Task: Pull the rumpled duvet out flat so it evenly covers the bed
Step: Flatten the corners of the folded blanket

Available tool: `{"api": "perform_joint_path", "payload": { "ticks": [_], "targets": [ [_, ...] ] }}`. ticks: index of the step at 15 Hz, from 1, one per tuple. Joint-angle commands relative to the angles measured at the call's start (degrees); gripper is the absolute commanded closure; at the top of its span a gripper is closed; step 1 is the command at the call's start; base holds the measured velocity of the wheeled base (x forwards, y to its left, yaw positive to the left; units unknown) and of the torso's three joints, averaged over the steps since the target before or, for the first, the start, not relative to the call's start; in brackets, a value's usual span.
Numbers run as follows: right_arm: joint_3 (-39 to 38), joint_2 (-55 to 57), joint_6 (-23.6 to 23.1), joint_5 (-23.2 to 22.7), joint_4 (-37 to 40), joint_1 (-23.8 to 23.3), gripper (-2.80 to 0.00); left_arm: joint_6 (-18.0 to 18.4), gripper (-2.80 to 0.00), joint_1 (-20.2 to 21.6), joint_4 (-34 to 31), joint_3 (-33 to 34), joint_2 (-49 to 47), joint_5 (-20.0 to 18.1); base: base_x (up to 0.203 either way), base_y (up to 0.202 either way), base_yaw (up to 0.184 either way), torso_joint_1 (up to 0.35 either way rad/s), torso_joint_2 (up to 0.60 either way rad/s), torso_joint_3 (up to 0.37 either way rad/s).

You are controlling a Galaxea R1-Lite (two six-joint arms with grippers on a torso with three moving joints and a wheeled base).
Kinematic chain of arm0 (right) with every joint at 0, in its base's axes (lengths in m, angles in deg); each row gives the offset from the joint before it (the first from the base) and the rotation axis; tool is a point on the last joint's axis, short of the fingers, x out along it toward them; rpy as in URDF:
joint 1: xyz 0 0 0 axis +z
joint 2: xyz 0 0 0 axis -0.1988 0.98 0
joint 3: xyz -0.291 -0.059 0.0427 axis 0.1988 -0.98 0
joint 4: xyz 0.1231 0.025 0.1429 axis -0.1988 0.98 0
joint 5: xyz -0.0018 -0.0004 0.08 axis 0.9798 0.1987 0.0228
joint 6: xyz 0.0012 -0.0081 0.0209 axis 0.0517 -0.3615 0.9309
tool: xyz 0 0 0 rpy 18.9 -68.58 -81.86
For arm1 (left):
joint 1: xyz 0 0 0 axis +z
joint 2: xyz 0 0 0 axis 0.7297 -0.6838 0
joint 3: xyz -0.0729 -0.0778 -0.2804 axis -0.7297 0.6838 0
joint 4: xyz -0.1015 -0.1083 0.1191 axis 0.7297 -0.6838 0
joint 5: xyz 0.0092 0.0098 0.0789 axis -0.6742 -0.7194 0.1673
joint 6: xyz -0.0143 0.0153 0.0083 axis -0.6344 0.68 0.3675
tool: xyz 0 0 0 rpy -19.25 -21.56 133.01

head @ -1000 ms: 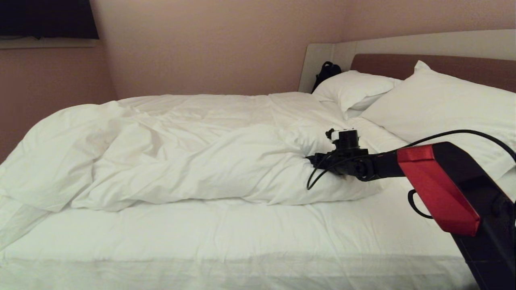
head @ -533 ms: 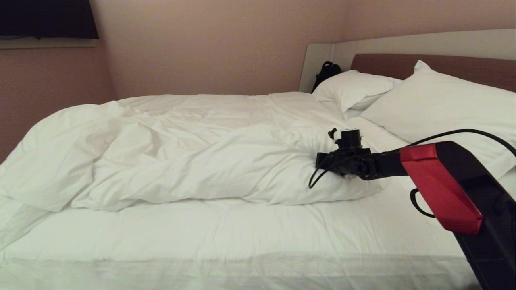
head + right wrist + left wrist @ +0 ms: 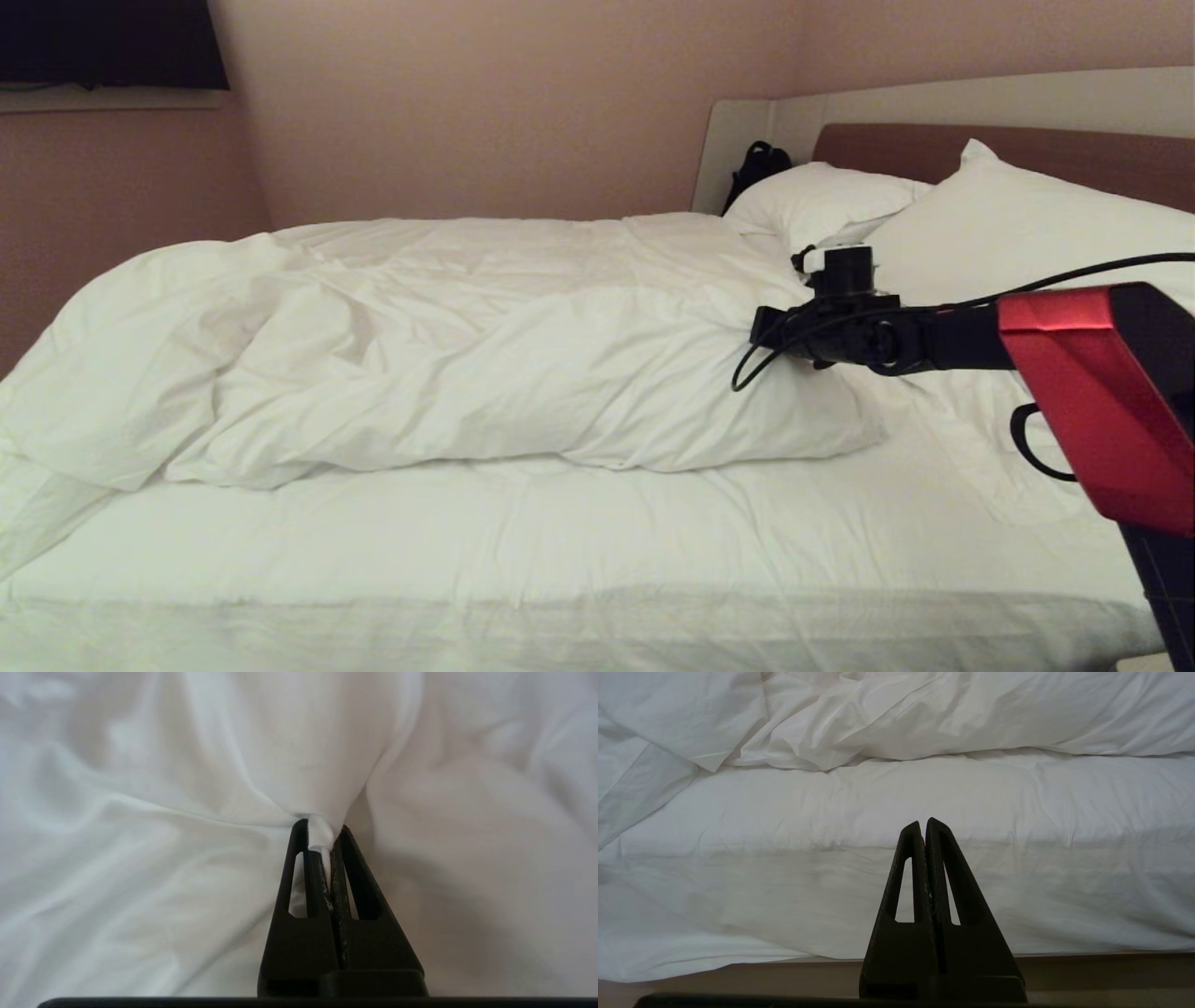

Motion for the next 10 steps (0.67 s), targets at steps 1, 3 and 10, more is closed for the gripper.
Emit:
{"api": "perform_joint_path", "payload": {
  "ticks": [1, 3, 10],
  "targets": [
    [-0.9, -5.3, 2.0, -0.1, 2.0, 0.0, 0.00, 0.0, 0.00, 0.0, 0.1, 0.0, 0.0, 0.0, 0.000, 0.000, 0.000, 0.000, 0.00, 0.000],
    [-3.7, -10.2, 3.1, -1.3, 3.5, -0.2, 0.00, 0.0, 0.00, 0.0, 0.1, 0.0, 0.0, 0.0, 0.000, 0.000, 0.000, 0.000, 0.00, 0.000],
    [-30.2, -28.3, 1.6, -2.7, 3.1, -0.8, 0.00, 0.0, 0.00, 0.0, 0.1, 0.0, 0.0, 0.0, 0.000, 0.000, 0.000, 0.000, 0.00, 0.000]
  ]
}}
